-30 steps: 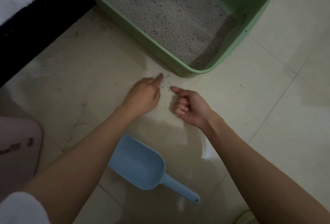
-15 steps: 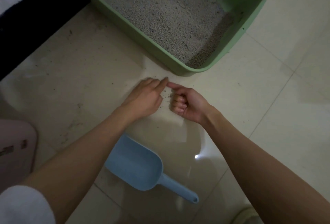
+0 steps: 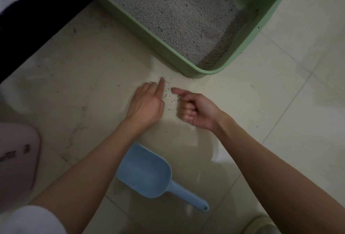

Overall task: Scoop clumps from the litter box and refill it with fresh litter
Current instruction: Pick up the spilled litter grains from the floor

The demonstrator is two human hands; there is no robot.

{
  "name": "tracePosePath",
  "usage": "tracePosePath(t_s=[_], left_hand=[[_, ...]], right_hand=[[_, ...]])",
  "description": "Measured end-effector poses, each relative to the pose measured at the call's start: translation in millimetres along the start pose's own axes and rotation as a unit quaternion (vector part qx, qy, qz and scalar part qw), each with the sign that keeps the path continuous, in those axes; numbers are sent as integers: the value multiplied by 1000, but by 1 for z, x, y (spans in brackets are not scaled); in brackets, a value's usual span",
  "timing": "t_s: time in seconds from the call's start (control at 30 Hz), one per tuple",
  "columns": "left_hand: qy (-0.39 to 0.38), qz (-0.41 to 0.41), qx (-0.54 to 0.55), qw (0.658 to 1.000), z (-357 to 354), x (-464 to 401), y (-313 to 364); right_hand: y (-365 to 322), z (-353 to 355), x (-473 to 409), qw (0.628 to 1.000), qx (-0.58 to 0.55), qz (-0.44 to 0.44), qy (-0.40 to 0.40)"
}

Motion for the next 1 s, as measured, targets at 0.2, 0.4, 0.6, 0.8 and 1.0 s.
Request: tracePosePath(t_s=[0.2, 0.4, 0.6, 0.8, 1.0], left_hand=[[19, 4, 62, 998, 9, -8, 4], [-7, 13, 147, 989, 10, -4, 13], [91, 167, 304, 933, 19, 2, -4], [50, 247, 349, 902, 29, -8, -10], [-16, 214, 274, 937, 15, -12, 17]], right_hand=[[-13, 18, 11, 995, -60, 70, 43], [-1, 7, 14, 992, 99, 32, 70], [-16, 5, 28, 979, 106, 97, 142], [-27, 8, 31, 965, 72, 122, 219], [-21, 9, 31, 963, 52, 112, 238]])
Point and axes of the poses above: each hand's wrist, its own x-axis away from the middle knuckle, its own z-axis out of the back of the hand, y = z × x, the point moved 4 cm from there along -x, towards the middle knuckle, and after that the axes turned 8 degrees about -y, right-handed, at the moved point
